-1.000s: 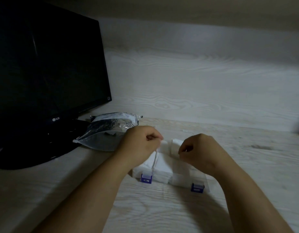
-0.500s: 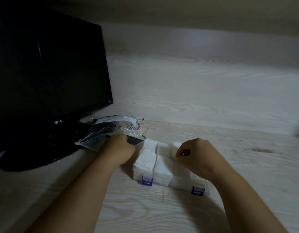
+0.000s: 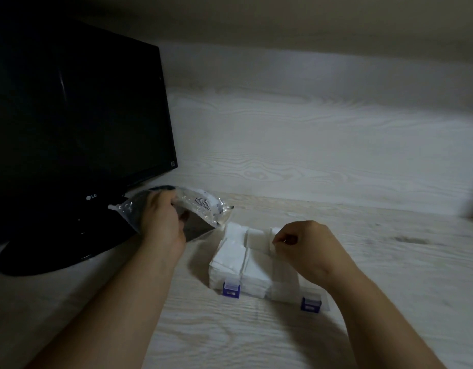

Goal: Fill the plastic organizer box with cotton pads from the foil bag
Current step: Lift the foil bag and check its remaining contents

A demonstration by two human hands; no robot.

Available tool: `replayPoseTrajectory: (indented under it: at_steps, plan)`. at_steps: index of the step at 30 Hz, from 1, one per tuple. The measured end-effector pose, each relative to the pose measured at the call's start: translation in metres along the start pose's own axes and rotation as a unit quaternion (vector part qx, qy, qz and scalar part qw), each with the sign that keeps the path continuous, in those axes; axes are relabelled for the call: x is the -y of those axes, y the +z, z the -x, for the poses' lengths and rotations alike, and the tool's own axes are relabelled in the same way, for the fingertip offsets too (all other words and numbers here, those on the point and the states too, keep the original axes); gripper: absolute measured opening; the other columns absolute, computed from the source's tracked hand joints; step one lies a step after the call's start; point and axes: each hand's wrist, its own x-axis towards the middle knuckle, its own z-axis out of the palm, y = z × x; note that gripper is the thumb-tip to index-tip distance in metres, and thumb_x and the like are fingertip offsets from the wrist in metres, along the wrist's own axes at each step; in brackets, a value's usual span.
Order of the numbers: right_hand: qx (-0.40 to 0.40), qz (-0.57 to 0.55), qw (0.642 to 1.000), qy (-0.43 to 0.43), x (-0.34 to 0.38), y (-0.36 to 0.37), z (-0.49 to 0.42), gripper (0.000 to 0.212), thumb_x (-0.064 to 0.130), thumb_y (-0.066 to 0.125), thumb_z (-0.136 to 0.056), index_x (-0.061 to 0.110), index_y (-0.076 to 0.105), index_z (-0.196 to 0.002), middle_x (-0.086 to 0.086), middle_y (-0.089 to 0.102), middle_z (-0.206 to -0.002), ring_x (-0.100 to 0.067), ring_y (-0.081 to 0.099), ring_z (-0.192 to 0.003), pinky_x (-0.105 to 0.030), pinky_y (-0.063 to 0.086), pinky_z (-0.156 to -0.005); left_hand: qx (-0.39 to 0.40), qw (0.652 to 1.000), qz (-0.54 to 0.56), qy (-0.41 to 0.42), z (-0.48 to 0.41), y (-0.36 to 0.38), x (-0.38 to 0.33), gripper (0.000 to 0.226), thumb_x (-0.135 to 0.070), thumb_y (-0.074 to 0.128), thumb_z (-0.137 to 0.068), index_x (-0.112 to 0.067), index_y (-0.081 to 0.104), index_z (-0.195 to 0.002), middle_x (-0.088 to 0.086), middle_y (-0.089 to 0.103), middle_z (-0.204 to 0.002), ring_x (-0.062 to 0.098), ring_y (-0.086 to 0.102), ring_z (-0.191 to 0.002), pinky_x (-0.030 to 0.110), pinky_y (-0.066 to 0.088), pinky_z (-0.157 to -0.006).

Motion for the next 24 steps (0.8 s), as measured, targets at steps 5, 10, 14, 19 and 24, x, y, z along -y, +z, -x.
replayPoseTrajectory:
  at_steps: [5,10,14,19,24]
  plan:
    - [-0.054,-0.081,0.995,0.017,-0.004,0.003,-0.004,0.013,0.021,0.063,-0.084,0.028,0.071,-0.090,0.010,0.067,-0.077,-0.006,0.062,-0.065,-0.018,0.047,-0.058,0.062,0.996,0.057,-0.016,0.016,0.010,-0.014,0.026,-0.016,0.056,-0.088,-0.007,0.063,-0.112,0.012,0.069,-0.111,0.028,0.065,-0.105,0.040,0.054,-0.087]
    - [-0.102,-0.384,0.915,0.078,-0.001,0.000,-0.005,0.033,0.039,0.062,-0.091,0.016,0.064,-0.115,-0.003,0.072,-0.095,-0.019,0.073,-0.078,-0.042,0.060,-0.079,0.170,0.981,0.003,-0.090,0.030,0.012,-0.020,0.039,-0.032,0.046,-0.092,-0.013,0.063,-0.122,0.011,0.071,-0.112,0.030,0.068,-0.102,0.046,0.053,-0.080]
    - [-0.022,-0.600,0.790,0.129,-0.001,-0.014,-0.003,0.049,0.055,0.053,-0.089,0.018,0.055,-0.121,-0.011,0.074,-0.100,-0.031,0.072,-0.091,-0.046,0.057,-0.080,0.222,0.967,-0.044,-0.112,0.040,0.015,-0.018,0.037,-0.028,0.044,-0.091,-0.010,0.067,-0.113,0.015,0.071,-0.109,0.031,0.068,-0.098,0.045,0.051,-0.087]
    - [0.053,-0.617,0.775,0.127,-0.007,-0.012,-0.006,0.046,0.014,0.068,-0.077,0.010,0.060,-0.122,-0.016,0.073,-0.104,-0.029,0.070,-0.084,-0.045,0.053,-0.080,0.265,0.953,-0.088,-0.120,0.044,0.012,-0.015,0.033,-0.028,0.048,-0.088,-0.010,0.073,-0.099,0.017,0.070,-0.103,0.032,0.067,-0.091,0.046,0.048,-0.090]
    - [-0.023,-0.632,0.767,0.106,-0.003,-0.014,-0.006,0.034,-0.008,0.057,-0.084,0.011,0.069,-0.110,-0.015,0.074,-0.095,-0.023,0.069,-0.073,-0.025,0.052,-0.057,0.228,0.969,-0.070,-0.072,0.043,0.014,-0.011,0.046,-0.051,0.063,-0.080,-0.014,0.074,-0.106,0.015,0.069,-0.116,0.034,0.065,-0.110,0.053,0.041,-0.105]
